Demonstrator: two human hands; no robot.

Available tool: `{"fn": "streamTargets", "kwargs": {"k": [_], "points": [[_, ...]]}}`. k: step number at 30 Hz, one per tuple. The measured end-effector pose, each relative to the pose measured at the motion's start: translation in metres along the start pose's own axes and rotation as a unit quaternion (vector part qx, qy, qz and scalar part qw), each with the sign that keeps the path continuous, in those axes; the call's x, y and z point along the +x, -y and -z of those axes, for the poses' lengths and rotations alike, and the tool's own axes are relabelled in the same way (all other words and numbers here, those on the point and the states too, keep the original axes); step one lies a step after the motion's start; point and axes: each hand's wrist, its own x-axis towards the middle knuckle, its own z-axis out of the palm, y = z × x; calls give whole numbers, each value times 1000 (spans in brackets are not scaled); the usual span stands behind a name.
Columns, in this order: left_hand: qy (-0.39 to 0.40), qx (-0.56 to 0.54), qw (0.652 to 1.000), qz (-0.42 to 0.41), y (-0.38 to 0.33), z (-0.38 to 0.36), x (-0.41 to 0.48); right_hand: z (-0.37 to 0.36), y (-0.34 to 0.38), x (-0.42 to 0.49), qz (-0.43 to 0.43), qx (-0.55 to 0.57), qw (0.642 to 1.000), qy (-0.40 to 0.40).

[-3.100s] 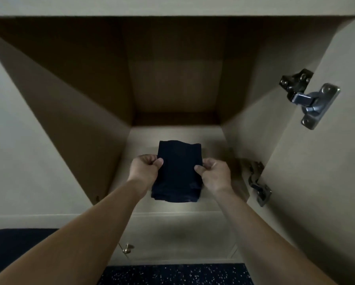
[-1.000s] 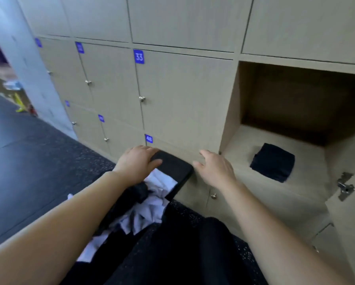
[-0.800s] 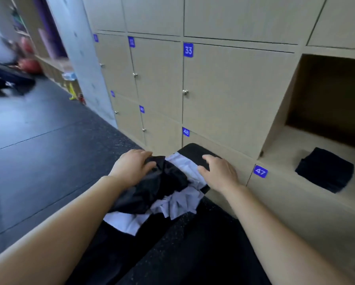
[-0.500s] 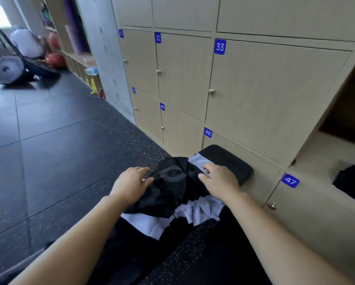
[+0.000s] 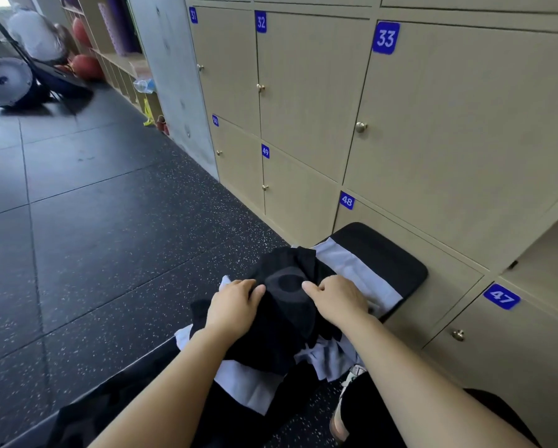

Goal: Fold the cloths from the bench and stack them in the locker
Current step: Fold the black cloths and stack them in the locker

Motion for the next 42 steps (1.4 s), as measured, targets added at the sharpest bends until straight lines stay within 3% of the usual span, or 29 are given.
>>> {"fn": "streamTargets", "kwargs": {"k": [5,8,10,12,16,21,25,30,38,42], "points": [[20,-26,997,67,-7,-8,20,-10,1,10,6,152,988,-16],[0,-97,990,106,-13,-7,27,-10,5,10,11,248,968,-23],[-25,-192,974,118,-15,-4,28,-6,8,8,11,323,946,-33],[-47,-337,932,123,-20,6,24,2,10,6,8,390,920,-39],[-46,-488,869,68,-39,40,9,30,15,-9,38,543,839,-25],[-82,-502,860,-22,-74,80,-2,69,18,-25,68,633,769,-52],[-100,-481,867,-79,-102,98,-10,106,19,-44,98,636,759,-103],[-82,-485,864,-106,-132,114,-16,146,13,-57,149,550,803,-174],[3,-557,829,-57,-168,126,-24,177,11,-74,146,553,795,-203],[35,-549,833,-65,-178,122,-34,179,11,-77,128,551,789,-239]]}}
